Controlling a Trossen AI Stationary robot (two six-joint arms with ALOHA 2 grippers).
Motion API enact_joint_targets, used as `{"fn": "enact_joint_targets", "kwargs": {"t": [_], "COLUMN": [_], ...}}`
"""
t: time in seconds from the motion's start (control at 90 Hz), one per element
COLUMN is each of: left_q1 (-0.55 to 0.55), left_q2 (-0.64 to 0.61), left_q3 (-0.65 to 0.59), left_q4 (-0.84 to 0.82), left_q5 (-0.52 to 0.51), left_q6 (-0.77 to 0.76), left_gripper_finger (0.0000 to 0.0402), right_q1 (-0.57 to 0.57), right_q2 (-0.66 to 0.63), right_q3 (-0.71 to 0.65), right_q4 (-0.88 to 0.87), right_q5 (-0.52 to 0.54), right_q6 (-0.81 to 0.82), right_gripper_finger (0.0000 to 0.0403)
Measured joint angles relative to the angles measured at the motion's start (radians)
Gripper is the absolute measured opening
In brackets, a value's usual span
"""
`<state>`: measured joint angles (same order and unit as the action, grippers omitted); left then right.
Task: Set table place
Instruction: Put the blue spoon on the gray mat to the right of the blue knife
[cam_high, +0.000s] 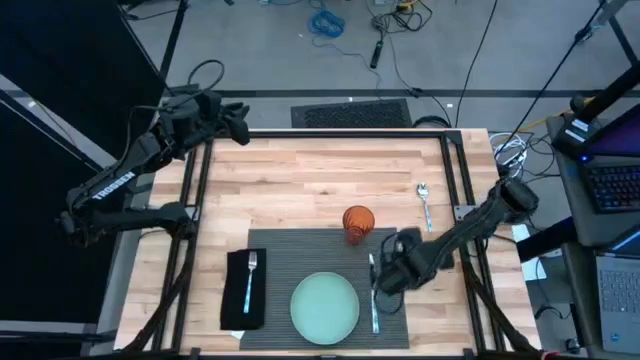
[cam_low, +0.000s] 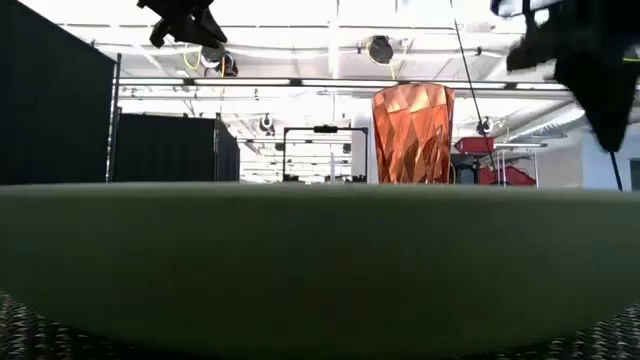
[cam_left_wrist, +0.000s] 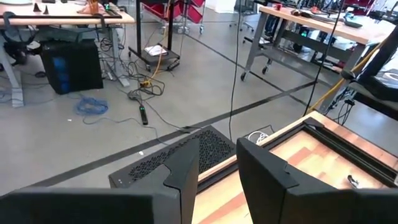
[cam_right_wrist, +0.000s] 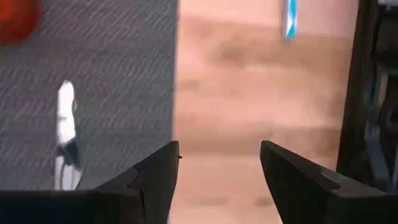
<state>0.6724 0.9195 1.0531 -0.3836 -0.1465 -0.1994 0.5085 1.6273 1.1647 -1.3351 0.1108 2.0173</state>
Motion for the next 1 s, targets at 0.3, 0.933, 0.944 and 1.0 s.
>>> {"fn": "enact_joint_targets", "kwargs": {"t": [0.3, 0.933, 0.944, 1.0], "left_q1": [0.000, 0.000, 0.000, 0.000], "left_q2": [0.000, 0.000, 0.000, 0.000], "left_q3": [0.000, 0.000, 0.000, 0.000], "left_q4": [-0.004, -0.010, -0.011, -0.021], "left_q5": [0.020, 0.046, 0.046, 0.046], "left_q6": [0.003, -0.006, -0.006, -0.006], "left_gripper_finger": [0.0093, 0.0093, 0.0093, 0.0093], "right_q1": [-0.260, -0.833, -0.839, -0.862], "right_q2": [-0.357, -0.468, -0.468, -0.468], "right_q3": [-0.426, -0.551, -0.551, -0.551], "right_q4": [0.229, 0.356, 0.356, 0.357], "right_q5": [0.030, 0.027, 0.026, 0.022], "right_q6": [-0.220, -0.920, -0.927, -0.954], "right_gripper_finger": [0.0201, 0.0183, 0.0183, 0.0183]}}
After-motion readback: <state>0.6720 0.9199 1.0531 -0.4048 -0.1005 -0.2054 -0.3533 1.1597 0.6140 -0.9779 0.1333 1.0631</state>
